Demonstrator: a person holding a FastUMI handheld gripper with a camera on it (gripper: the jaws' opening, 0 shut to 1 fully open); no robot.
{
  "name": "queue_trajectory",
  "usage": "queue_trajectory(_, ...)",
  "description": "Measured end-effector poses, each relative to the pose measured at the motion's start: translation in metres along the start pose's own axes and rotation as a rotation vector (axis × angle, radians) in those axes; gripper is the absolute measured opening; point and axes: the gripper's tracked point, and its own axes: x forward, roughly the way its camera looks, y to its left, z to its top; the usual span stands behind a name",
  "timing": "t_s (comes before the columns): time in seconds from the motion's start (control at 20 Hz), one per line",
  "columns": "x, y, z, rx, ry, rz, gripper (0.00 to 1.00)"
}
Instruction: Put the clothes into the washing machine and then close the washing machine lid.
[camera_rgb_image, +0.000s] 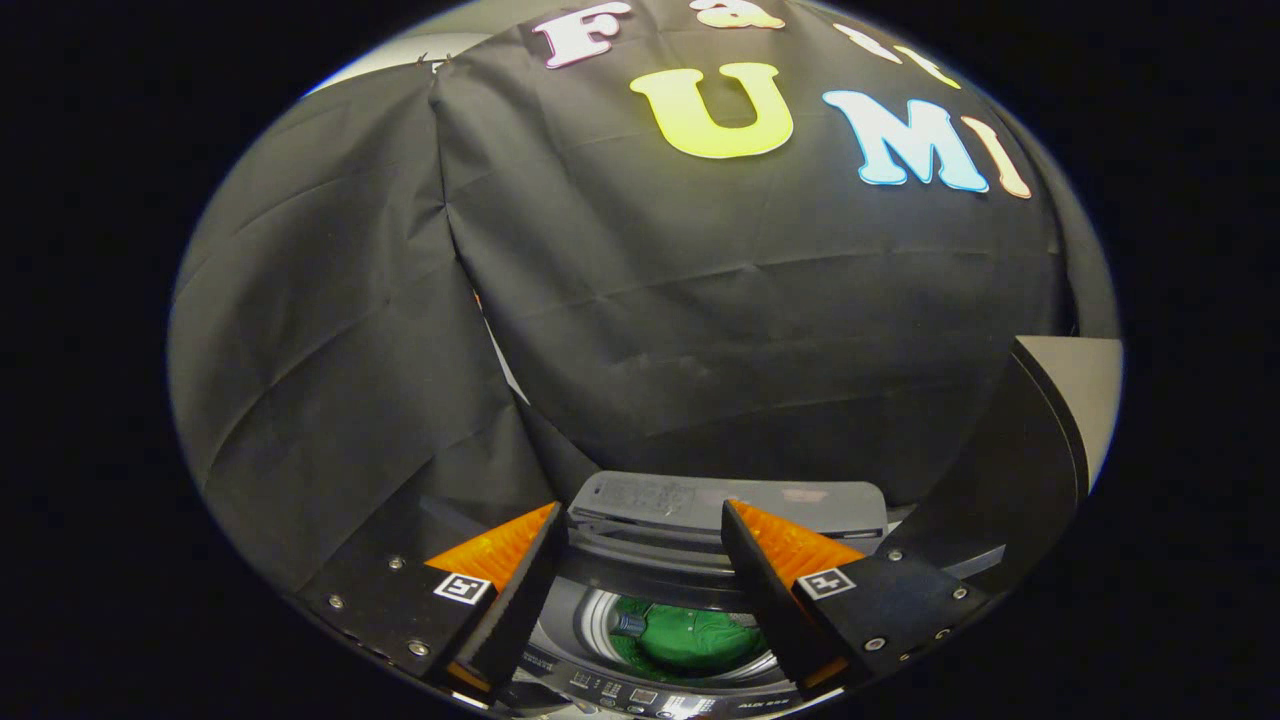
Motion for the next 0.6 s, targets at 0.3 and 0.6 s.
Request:
queue_trajectory(0.3,0.0,-0.006,-0.005,-0.015,0.016,0.012,0.96)
queue_trajectory(0.6,-0.007,-0.012,-0.029,-0.056,0.019,-0.015,0.96)
